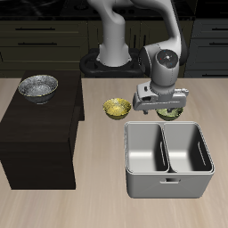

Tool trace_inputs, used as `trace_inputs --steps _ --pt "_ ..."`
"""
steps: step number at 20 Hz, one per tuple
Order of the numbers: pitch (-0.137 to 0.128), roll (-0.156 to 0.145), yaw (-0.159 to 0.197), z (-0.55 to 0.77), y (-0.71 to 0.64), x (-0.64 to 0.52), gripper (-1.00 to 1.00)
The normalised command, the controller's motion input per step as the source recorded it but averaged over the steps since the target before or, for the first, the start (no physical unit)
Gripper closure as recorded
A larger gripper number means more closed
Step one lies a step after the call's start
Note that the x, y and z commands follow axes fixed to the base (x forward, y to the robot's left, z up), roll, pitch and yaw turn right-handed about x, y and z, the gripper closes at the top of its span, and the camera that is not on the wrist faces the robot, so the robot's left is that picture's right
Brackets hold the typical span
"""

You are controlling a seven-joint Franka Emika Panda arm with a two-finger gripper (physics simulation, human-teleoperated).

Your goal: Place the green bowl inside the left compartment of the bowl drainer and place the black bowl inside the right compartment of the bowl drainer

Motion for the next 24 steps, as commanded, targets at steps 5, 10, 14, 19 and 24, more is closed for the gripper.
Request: trace_inputs --steps 5,10,14,19,24 --pt "0.080 0.083 -0.038 -0.20 -0.06 -0.05 1.00" --pt "0.010 0.011 -0.005 -0.01 -0.04 -0.03 1.00" --pt "-0.005 -0.001 -0.001 0.06 -0.01 0.00 1.00" --pt "-0.001 0.001 0.007 0.05 -0.03 0.03 1.00" --pt "-0.021 -0.023 0.018 0.25 -0.05 0.08 1.00"
